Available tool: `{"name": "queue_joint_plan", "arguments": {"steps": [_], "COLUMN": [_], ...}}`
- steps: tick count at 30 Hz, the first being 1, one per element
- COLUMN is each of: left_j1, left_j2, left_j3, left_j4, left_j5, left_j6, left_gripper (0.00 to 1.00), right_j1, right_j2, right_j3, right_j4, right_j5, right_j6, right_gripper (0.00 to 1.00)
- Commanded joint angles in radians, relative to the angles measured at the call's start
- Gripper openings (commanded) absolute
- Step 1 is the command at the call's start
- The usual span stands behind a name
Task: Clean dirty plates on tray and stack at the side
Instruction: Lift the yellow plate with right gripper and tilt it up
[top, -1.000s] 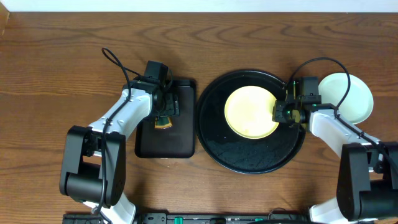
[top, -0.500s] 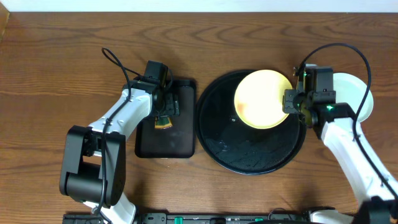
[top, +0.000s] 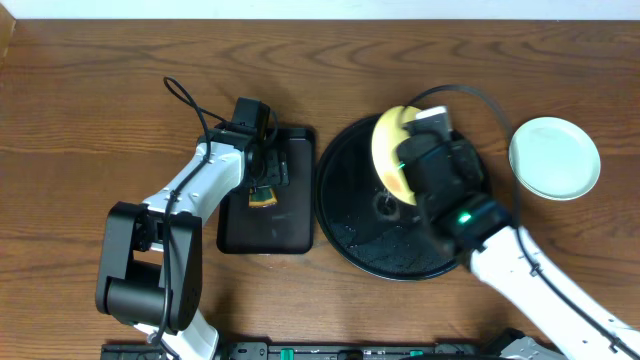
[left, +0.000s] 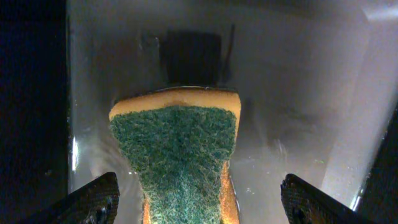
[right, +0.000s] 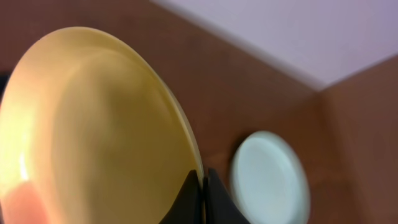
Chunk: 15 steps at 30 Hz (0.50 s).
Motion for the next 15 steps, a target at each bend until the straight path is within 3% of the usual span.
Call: {"name": "queue_joint_plan", "arguments": {"steps": [1,6,15], "left_j1": [-0.001,-0.001,-0.001], "left_j2": [-0.003,-0.003,-0.003], "left_j3": [-0.007,-0.007,-0.007], "left_j4": [0.001,0.001,0.001], "left_j5": [-0.016,-0.016,-0.016], "left_j6": [0.002,0.002,0.002], "left_gripper": [0.84,0.84,0.84], "right_j1": [0.113,0.238,0.28], "right_j2": [-0.002,0.01,0.072], "right_j3": [0.018,0.018,0.018], "right_j4": [0.079,0.227,0.233], "right_j5": [0.363,0.445,0.502], "right_j6": [-0.147,-0.319,-0.327], "right_gripper": [0.01,0.01,0.01]}}
